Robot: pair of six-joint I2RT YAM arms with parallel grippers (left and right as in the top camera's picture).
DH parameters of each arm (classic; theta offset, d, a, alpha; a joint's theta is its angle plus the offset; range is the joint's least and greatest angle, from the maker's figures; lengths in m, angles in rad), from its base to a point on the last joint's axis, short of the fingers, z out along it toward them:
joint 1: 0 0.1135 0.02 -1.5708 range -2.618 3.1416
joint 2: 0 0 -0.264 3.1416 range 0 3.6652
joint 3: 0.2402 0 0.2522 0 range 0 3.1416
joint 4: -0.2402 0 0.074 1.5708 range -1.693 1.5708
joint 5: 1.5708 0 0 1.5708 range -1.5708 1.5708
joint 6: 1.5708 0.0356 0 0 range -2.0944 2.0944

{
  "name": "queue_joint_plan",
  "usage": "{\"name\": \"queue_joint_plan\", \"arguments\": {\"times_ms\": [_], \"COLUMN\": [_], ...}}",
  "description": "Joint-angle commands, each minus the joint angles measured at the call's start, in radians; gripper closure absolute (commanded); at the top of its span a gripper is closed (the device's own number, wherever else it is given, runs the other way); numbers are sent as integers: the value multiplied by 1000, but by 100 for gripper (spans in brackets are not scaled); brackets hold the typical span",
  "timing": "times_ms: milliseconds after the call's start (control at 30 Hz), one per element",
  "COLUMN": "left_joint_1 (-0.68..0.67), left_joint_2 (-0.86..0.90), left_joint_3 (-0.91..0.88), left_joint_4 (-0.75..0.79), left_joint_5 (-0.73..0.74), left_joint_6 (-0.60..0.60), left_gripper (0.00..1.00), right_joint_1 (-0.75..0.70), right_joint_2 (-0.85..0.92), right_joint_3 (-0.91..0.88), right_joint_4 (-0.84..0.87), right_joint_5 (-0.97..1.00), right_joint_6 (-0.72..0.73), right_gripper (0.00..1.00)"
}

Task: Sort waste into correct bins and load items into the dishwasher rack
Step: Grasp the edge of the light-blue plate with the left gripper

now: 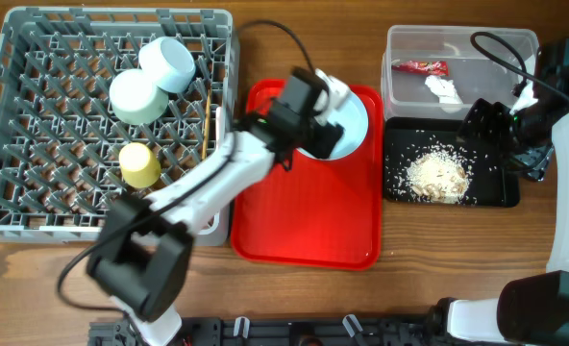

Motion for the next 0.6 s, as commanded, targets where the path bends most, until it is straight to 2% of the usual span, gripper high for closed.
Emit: {"name": "queue_joint_plan", "arguments": {"times_ms": [0,100,233,300,367,533,567], "left_joint_1": [-53,-71,-76,-76,-76,-77,-78], "left_joint_2": [97,156,201,205,205,205,205], "left_joint_3": [7,6,6,6,6,7,7], "left_joint_4": [17,19,-12,-33,-51,-71,-70], "left_joint_5": [-43,-114,-116,-116,-116,-116,-116], "left_joint_6": [110,109,109,109,108,108,108], "left_gripper": [34,37,44,54,73,96,96], "right_joint_1": [-2,-2,-2,-2,-2,-2,-2], "right_joint_2": [-19,-19,-19,-19,-19,-19,-19], "right_joint_3": [16,16,16,16,16,16,16], "right_joint_4": [1,3,3,3,4,4,4], "right_joint_5": [-12,-12,-12,-12,-12,-12,-12], "right_joint_6": [-19,-19,-19,-19,-19,-19,-19], "right_gripper": [0,0,1,0,0,0,0]}}
